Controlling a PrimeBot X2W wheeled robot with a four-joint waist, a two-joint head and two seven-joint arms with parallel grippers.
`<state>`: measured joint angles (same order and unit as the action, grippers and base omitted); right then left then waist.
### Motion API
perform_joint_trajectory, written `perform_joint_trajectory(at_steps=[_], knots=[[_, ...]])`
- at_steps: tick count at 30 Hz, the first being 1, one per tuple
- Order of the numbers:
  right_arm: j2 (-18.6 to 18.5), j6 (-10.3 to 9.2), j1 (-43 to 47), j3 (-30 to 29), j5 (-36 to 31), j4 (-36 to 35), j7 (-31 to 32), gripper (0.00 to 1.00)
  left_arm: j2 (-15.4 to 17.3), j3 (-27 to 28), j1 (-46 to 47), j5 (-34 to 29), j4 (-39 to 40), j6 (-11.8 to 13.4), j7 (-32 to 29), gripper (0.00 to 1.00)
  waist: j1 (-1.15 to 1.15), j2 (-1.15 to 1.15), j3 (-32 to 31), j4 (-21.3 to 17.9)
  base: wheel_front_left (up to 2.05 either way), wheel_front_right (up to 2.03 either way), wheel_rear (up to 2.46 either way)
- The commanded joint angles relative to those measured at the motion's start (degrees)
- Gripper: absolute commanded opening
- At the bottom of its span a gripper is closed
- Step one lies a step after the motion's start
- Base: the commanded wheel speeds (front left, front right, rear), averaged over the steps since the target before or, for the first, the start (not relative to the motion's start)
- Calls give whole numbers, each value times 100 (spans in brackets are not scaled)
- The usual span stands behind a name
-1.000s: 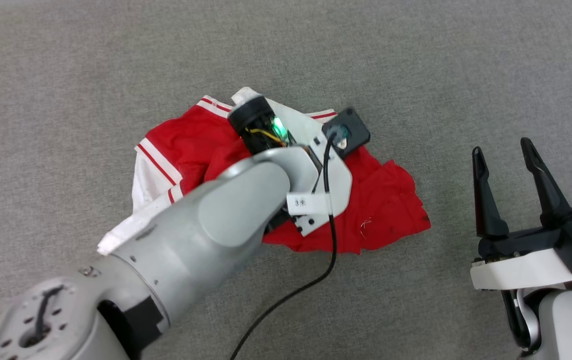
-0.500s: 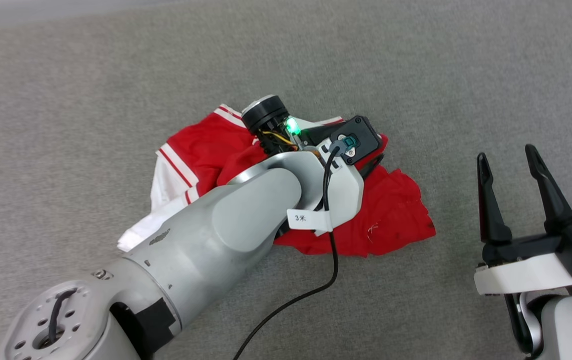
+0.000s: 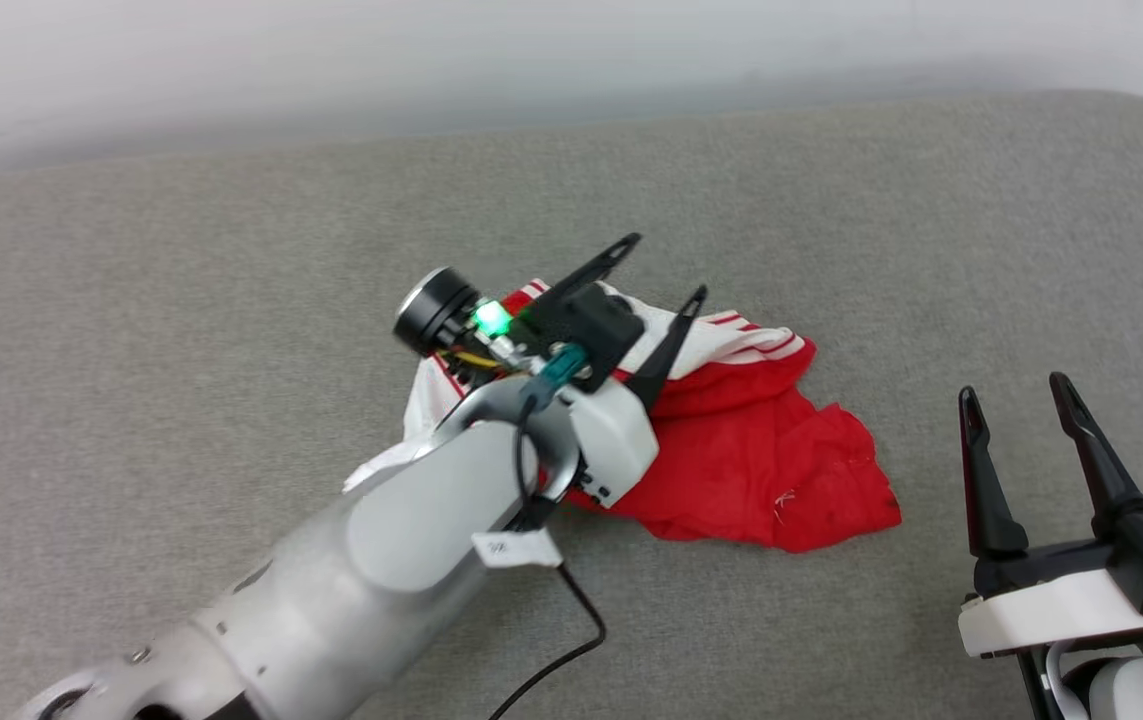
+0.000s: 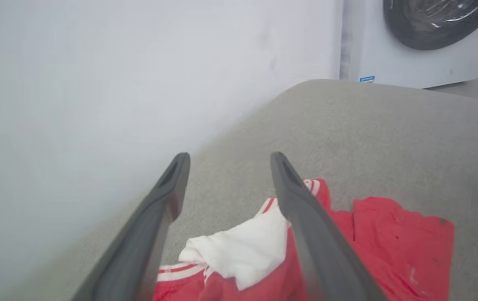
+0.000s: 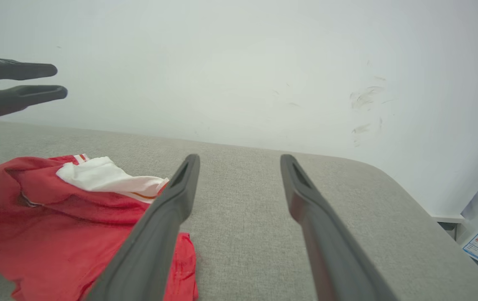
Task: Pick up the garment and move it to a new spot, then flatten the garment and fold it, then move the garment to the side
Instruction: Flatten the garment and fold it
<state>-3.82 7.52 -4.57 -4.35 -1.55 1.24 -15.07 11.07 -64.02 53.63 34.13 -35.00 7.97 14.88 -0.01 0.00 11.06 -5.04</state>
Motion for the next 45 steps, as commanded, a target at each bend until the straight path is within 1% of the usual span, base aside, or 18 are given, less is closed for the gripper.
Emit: perform_joint_trajectory(at_steps=[1,4,7,12,17,21,23,25,28,29,31,33,36,41,43,45], knots=[[-32,-6,104,-3,43,1,-14,100,181,196,-245,-115,352,251,36,100,1,0,-175,174,0,0,0],[-36,-6,182,-13,57,-2,-14,100,536,604,-722,-329,1007,645,37,100,1,0,-271,272,0,0,0],[-51,-6,246,-15,78,11,-13,100,848,1014,-1183,-564,1604,979,35,100,1,0,-352,352,0,0,0],[-73,-6,323,-7,100,43,-14,100,1232,1710,-2088,-870,2339,1392,31,100,1,0,-491,446,0,0,0],[-72,-6,383,5,111,57,-14,100,1451,2365,-2951,-1052,2791,1641,32,100,1,0,-598,509,0,0,0],[-101,-6,405,43,172,68,-14,100,1493,2920,-3624,-1185,3087,1787,32,100,1,0,-655,556,0,0,0],[-199,-6,290,108,223,45,-14,100,1484,3177,-3905,-1246,3206,1830,32,100,1,0,-668,581,0,0,0],[-348,-6,95,233,323,16,-14,100,1449,3396,-4150,-1315,3308,1817,32,100,1,0,-664,608,0,0,0],[-753,-6,-263,521,508,-35,58,100,1371,3654,-4439,-1466,3448,1784,32,100,1,0,-636,671,0,0,0],[-753,-6,-263,521,508,-35,58,100,1371,3654,-4439,-1466,3448,1784,32,100,1,0,-636,671,0,0,0],[-1086,-6,-578,799,723,-53,226,100,1285,3788,-4567,-1564,3519,1723,32,100,1,0,-600,724,0,0,0],[-1519,-6,-901,1252,965,-50,546,100,1204,3901,-4643,-1660,3564,1658,33,100,1,0,-556,786,0,0,0],[-2230,-6,-1404,2139,1510,-92,1242,100,1068,4063,-4715,-1793,3593,1544,33,100,1,0,-484,876,0,0,0],[-3351,-7,-2146,3827,2600,-291,2730,100,838,4314,-4776,-1982,3589,1366,33,100,1,0,-347,1029,0,0,0],[-3748,-6,-2418,4474,3039,-415,3317,100,745,4396,-4796,-2054,3593,1300,32,100,1,0,-279,1091,0,0,0],[-4045,-7,-2673,4983,3439,-513,3808,100,654,4461,-4830,-2141,3628,1257,32,100,1,0,-213,1148,0,0,0]])
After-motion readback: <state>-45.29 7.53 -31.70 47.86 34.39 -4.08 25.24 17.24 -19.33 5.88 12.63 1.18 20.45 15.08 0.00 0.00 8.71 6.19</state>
